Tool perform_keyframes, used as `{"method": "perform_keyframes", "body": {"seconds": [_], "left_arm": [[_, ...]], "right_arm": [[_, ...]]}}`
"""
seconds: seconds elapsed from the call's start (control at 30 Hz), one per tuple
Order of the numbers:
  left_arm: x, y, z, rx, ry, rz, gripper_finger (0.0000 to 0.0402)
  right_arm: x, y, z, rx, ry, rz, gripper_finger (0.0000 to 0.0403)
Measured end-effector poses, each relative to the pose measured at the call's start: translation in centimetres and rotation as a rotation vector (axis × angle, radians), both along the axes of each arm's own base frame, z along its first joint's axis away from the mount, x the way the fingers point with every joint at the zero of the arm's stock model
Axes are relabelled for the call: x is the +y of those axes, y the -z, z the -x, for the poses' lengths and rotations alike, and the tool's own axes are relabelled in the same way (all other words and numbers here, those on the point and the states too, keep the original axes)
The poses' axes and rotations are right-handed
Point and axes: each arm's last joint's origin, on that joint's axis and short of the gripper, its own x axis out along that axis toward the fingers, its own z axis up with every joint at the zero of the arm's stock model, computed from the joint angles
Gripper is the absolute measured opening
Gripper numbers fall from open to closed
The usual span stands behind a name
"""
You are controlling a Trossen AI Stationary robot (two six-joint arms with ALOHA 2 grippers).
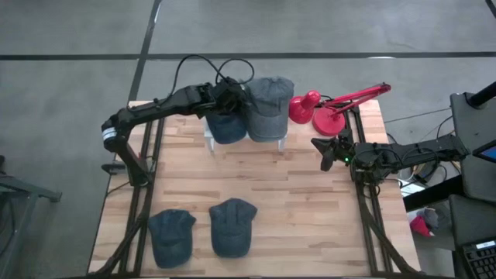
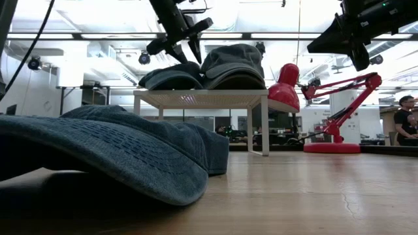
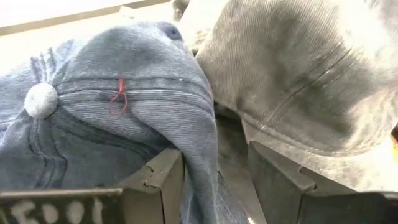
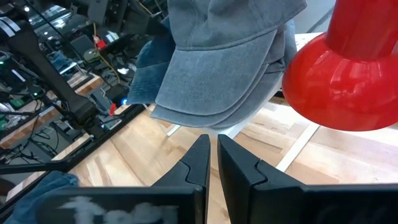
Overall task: Stack small to large cups/mugs on shelf
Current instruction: Put the top blue cup on the shelf
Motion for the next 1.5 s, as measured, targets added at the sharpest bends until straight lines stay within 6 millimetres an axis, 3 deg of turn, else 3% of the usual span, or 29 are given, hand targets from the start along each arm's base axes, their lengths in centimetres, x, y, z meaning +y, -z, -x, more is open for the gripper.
{"method": "perform_keyframes", "body": {"seconds": [0.2,0.53,0.87,1.17,1.5], "left_arm": [[-0.2,-0.8,0.6,-0.007,0.017,-0.024,0.0170],[-0.7,-4.3,2.1,-0.069,0.062,-0.108,0.0170],[-1.8,-6.0,2.9,-0.096,0.119,-0.139,0.0170],[-3.5,-6.3,5.6,-0.036,0.117,-0.019,0.0170],[-4.9,-4.7,9.7,0.203,-0.157,0.191,0.0170]], "right_arm": [[0.0,0.0,0.0,-0.001,0.000,0.000,0.0029],[0.0,0.0,0.0,-0.004,0.000,-0.001,0.0029],[0.0,0.0,0.0,-0.005,0.000,-0.001,0.0029],[0.0,0.0,0.0,-0.004,-0.001,0.001,0.0029],[0.0,0.0,0.0,-0.006,0.000,0.000,0.0029]]}}
